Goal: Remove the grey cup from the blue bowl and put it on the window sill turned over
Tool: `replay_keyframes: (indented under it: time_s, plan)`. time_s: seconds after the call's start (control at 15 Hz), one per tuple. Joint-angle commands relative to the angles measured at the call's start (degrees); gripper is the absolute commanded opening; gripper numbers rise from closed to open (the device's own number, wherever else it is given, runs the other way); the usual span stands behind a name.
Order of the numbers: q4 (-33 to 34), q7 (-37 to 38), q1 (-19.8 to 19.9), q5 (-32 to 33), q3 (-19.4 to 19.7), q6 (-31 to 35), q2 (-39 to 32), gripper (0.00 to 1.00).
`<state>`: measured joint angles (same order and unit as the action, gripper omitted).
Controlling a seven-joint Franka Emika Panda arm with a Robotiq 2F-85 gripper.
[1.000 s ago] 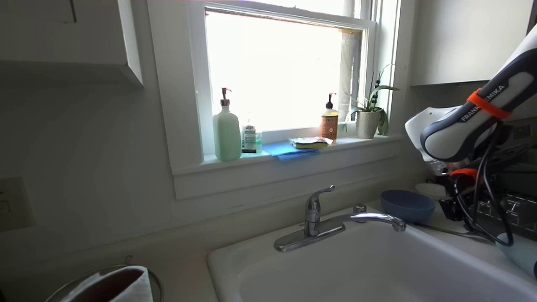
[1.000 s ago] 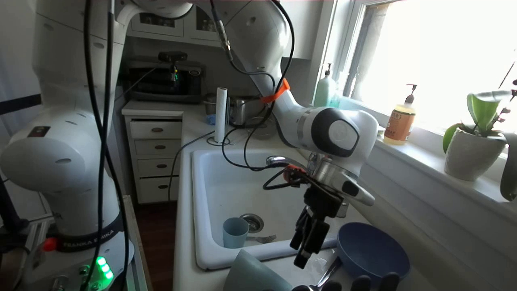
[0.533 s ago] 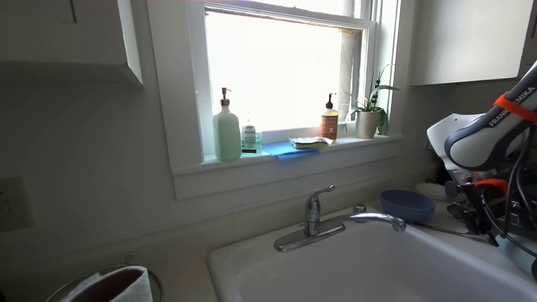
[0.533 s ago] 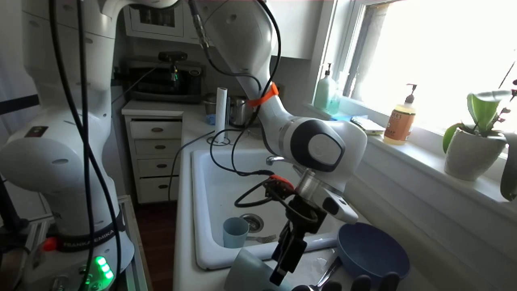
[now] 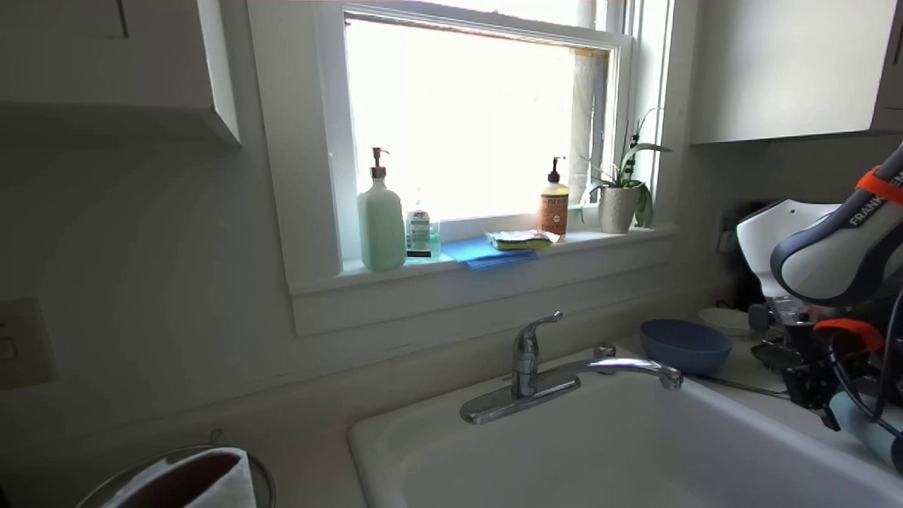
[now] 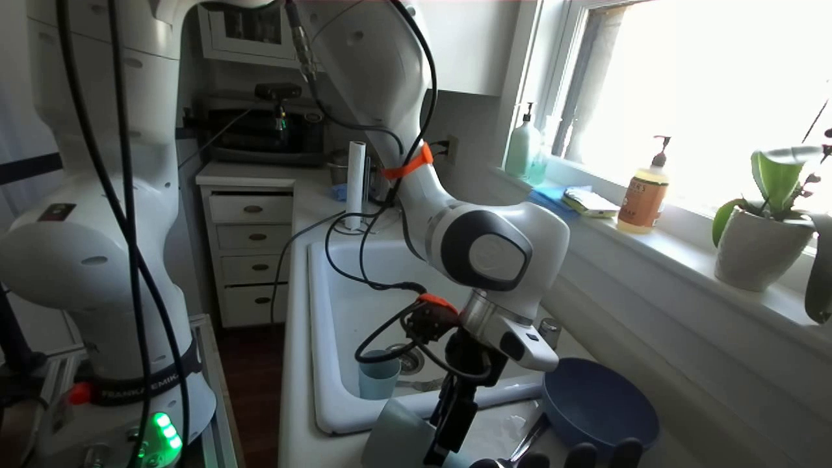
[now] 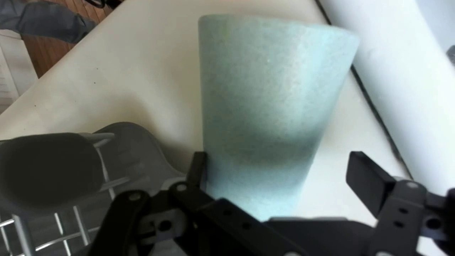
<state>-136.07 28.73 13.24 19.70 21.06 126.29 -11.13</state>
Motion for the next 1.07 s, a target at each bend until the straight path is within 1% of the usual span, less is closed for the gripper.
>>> replay_keyframes:
  time_s: [0.0, 0.2, 0.33, 0.47, 0.67, 0.87, 1.0]
  plan:
    - [-2.2, 0.6, 0.2, 1.2, 0.1, 3.7, 0.6, 0.74]
    - [-2.3, 0.5, -0.1, 1.2, -0.1, 4.5, 0.7, 0.51]
    - [-2.4, 0.7, -0.4, 1.8, -0.1, 4.6, 1.3, 0.50]
    - [-3.0, 0.5, -1.0, 2.6, -0.3, 4.5, 3.3, 0.50]
    - [-4.4, 2.0, -2.5, 8.5, -0.5, 6.4, 8.0, 0.50]
    - [-5.1, 3.1, -3.3, 14.0, -2.4, 7.2, 14.0, 0.50]
    - [-5.1, 3.1, -2.9, 15.9, -4.6, 8.1, 18.2, 0.50]
